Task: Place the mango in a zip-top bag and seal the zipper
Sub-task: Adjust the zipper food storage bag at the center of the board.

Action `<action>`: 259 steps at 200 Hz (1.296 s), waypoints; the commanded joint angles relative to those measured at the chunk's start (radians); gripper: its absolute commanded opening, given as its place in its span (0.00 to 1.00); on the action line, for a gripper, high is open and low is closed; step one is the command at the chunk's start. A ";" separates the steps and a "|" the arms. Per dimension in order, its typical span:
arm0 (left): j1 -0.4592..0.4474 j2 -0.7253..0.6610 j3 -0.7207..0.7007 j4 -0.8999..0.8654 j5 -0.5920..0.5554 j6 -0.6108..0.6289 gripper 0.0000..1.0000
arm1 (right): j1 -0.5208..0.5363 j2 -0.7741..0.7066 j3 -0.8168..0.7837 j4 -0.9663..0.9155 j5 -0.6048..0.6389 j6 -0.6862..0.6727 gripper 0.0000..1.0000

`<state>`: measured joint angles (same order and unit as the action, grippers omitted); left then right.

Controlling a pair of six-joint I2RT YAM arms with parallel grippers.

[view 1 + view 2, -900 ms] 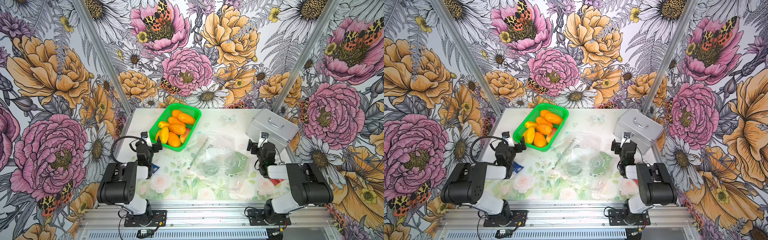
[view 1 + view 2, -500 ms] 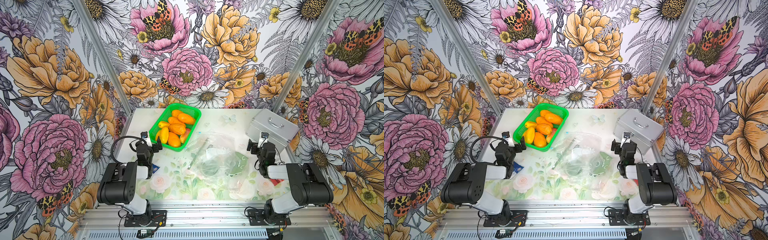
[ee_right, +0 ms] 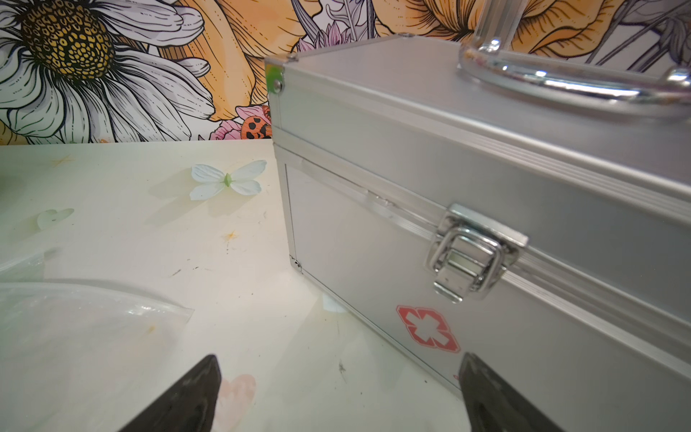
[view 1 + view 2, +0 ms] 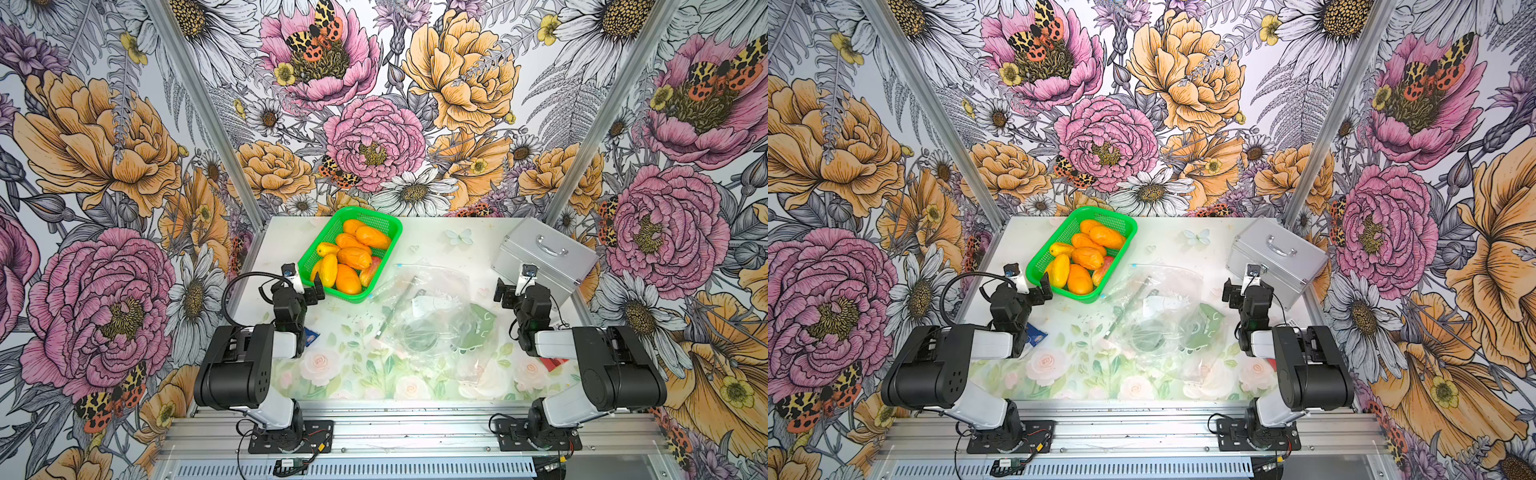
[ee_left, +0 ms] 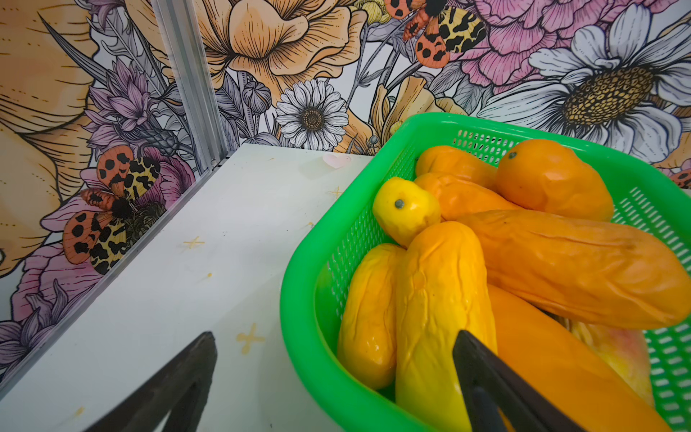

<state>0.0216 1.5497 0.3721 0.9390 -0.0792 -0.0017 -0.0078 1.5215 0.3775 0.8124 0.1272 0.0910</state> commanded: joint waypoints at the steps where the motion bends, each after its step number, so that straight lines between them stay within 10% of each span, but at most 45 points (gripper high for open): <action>1: -0.009 -0.005 0.002 -0.004 -0.016 0.002 0.99 | -0.002 0.005 0.023 0.016 0.017 -0.003 0.99; 109: -0.001 -0.045 0.006 -0.043 0.010 0.000 0.99 | 0.000 -0.055 0.054 -0.090 0.018 -0.004 0.99; 199: -0.145 -0.220 0.093 -0.305 -0.201 0.114 0.99 | 0.044 -0.247 0.246 -0.631 0.181 0.152 0.99; 259: -0.241 -0.396 0.186 -0.538 -0.284 -0.020 0.99 | 0.223 -0.289 0.489 -1.062 0.197 0.351 0.99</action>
<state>-0.1745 1.2217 0.4850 0.5407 -0.2893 0.0456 0.1280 1.2591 0.7612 -0.0132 0.3229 0.3241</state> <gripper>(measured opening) 0.986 0.994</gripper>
